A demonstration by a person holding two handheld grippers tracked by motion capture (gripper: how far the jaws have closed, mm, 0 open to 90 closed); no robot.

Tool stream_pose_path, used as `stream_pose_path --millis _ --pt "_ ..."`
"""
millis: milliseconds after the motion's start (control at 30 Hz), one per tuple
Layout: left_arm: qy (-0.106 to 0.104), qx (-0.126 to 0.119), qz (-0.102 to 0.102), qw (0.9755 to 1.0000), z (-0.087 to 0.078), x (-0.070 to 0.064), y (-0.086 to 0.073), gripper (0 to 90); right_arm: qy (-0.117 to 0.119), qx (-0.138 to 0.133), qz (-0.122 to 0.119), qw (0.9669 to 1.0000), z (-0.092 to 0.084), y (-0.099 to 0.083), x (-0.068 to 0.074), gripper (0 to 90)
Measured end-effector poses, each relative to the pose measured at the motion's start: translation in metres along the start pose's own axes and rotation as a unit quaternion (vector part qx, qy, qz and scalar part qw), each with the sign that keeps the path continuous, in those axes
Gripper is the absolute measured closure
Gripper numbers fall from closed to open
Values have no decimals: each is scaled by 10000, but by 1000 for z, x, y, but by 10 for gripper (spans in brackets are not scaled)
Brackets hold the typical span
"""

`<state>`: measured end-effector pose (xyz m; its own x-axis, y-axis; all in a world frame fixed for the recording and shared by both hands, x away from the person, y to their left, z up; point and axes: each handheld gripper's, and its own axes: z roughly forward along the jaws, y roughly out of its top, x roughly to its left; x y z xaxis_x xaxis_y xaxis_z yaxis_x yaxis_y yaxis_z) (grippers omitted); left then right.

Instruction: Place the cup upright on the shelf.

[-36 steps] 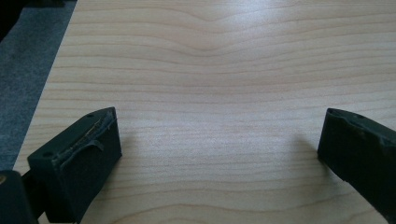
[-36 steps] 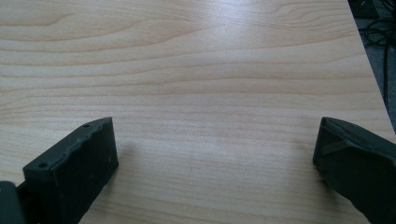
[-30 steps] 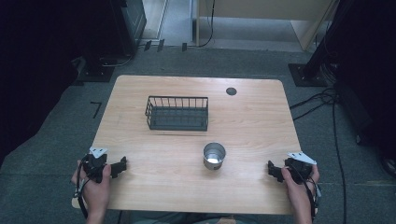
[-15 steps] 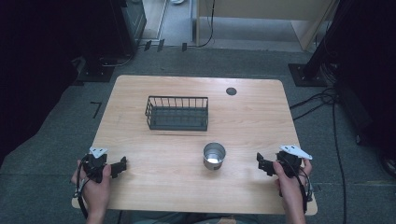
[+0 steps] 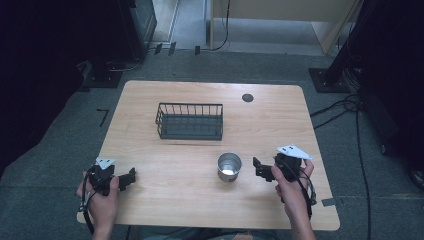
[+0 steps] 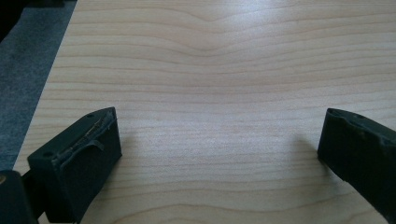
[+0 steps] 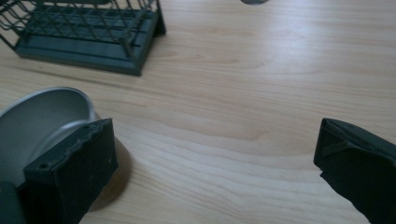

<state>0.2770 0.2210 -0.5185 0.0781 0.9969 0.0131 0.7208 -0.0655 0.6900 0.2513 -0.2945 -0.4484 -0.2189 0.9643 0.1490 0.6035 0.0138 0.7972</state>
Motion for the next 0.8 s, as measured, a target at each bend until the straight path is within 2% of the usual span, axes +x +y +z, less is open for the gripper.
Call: stream_pose_path --millis 33,100,133,333,367,533,800 --pt "-1 2 1 10000 0 0 0 0 100 -18 -56 9999 2 4 8 0" --pt "2 1 1 10000 0 0 0 0 152 -30 -60 9999 2 6 12 0" --pt "3 1 0 10000 0 0 0 0 244 -47 -119 9996 4 9 20 0" --pt "2 -2 0 10000 0 0 0 0 483 -88 -253 9985 7 17 43 0" --pt "2 -2 0 10000 0 0 0 0 483 -88 -253 9985 7 17 43 0" --pt "2 -1 1 10000 0 0 0 0 656 -23 -364 9972 15 20 61 0" --pt "2 -1 2 10000 0 0 0 0 815 33 -401 9959 23 19 76 0"
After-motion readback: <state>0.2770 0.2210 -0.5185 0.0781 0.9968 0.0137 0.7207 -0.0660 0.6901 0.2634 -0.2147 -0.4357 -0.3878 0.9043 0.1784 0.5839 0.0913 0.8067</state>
